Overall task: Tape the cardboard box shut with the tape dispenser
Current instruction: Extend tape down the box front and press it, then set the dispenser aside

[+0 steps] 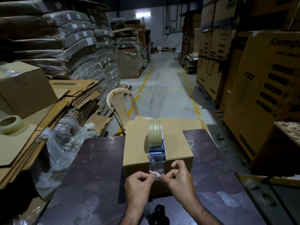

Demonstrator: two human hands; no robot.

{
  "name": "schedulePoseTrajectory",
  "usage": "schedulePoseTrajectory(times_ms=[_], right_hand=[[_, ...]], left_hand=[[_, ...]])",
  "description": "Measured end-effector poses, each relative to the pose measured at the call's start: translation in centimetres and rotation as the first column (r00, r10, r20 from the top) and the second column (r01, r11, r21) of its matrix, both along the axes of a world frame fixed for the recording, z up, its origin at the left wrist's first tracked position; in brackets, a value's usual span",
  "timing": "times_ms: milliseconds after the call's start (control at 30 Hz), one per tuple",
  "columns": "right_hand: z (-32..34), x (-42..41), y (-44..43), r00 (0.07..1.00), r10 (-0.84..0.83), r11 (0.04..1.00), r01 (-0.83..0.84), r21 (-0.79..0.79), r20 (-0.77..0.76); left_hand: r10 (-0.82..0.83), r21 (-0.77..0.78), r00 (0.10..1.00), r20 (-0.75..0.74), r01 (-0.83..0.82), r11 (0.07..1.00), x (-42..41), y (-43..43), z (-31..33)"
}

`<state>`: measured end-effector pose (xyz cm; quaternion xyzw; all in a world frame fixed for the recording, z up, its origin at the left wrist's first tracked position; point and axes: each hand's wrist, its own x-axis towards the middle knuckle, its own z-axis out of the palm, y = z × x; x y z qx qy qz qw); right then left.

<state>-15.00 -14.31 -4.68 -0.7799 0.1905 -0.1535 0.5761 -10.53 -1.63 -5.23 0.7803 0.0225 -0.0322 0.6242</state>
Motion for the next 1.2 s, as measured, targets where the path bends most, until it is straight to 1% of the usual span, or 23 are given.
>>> schedulePoseTrajectory(times_ms=[300, 567, 933, 1067, 1200], right_hand=[[-0.1, 0.0, 0.2, 1.0, -0.001, 1.0, 0.001, 0.005, 0.023], [0.4, -0.1, 0.2, 0.999, 0.017, 1.0, -0.017, 0.0, 0.036], [0.1, -0.1, 0.3, 0.998, 0.041, 0.999, -0.042, 0.028, 0.055], [-0.2, 0.0, -0.3, 0.999, 0.045, 0.998, -0.046, 0.03, 0.012], [-0.5, 0.3, -0.9, 0.998, 0.025, 0.994, -0.018, 0.109, -0.062]], left_hand=[[-0.007, 0.058, 1.0, 0.01, 0.007, 0.998, 0.3, -0.4, 0.8], [-0.001, 0.064, 1.0, -0.019, 0.002, 0.998, 0.3, -0.5, 0.8], [-0.002, -0.031, 0.998, -0.07, 0.0, 1.0, -0.2, -0.5, 0.5], [-0.016, 0.02, 1.0, 0.005, 0.016, 1.0, 0.1, -0.4, 0.1], [0.008, 0.014, 0.998, 0.057, -0.009, 1.0, 0.2, -0.1, -0.1]])
